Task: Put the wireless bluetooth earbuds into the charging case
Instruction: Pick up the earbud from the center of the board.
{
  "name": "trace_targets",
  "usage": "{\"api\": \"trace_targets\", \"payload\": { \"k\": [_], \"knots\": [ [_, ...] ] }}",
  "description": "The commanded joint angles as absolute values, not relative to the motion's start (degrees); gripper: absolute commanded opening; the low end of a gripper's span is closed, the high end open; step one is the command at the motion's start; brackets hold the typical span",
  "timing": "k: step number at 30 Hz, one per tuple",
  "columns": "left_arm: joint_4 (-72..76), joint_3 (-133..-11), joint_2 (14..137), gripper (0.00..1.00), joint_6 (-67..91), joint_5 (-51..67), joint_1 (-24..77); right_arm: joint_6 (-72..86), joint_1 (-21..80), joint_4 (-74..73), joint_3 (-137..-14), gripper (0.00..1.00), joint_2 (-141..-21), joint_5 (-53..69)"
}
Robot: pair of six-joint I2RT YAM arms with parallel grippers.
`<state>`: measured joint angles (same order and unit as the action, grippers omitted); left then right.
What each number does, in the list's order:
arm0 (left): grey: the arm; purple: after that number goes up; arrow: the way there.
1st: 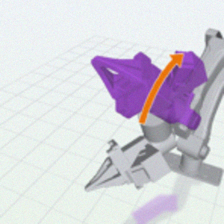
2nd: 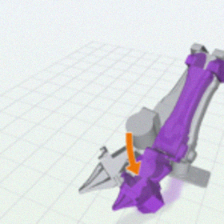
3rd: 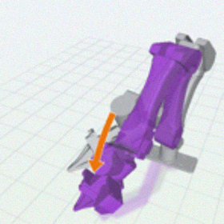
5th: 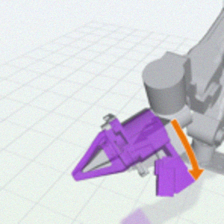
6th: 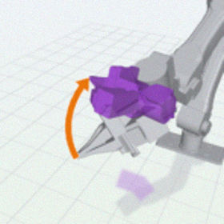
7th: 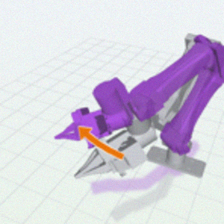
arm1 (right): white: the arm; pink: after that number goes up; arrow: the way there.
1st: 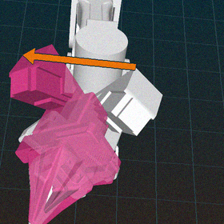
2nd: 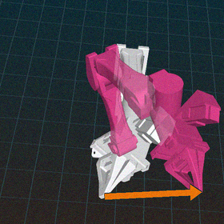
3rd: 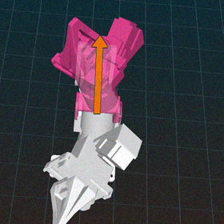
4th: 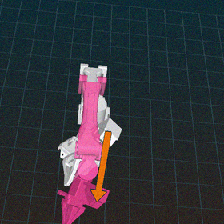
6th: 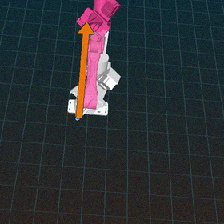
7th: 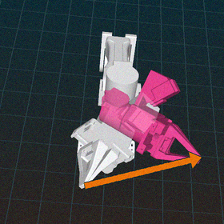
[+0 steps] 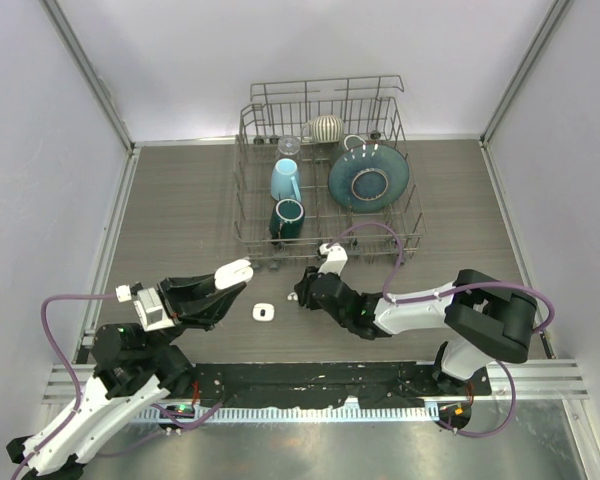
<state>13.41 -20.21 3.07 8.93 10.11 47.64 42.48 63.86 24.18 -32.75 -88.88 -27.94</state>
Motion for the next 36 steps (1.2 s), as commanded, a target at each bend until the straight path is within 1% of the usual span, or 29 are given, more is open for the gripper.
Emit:
{"api": "trace_targets", "payload": {
  "k": [1, 9, 27, 31, 33, 36],
  "knots": [
    [15.2, -20.57, 3.16, 0.0, 9.75, 10.72, 47.64, 43.59, 63.98, 29.62, -32.78, 0.39, -90.08, -31.29],
    [15.12, -20.39, 2.9, 0.0, 10.02, 10.81, 47.64, 44.21, 63.98, 27.78, -35.59, 0.38, -92.63, -32.78],
    [14.77, -19.42, 1.58, 0.0, 10.28, 10.28, 47.64, 44.12, 63.9, 28.65, -36.21, 0.37, -96.5, -28.48],
    [14.68, -19.25, 1.32, 0.0, 10.37, 10.28, 47.64, 44.03, 64.07, 28.65, -36.3, 0.36, -97.21, -26.9],
    [14.42, -19.34, 1.14, 0.0, 10.46, 10.28, 47.64, 43.59, 63.99, 28.65, -36.3, 0.33, -97.38, -26.63],
    [14.33, -19.25, 1.06, 0.0, 10.55, 10.2, 47.64, 43.07, 64.07, 28.65, -36.3, 0.32, -97.65, -25.23]
  ]
}}
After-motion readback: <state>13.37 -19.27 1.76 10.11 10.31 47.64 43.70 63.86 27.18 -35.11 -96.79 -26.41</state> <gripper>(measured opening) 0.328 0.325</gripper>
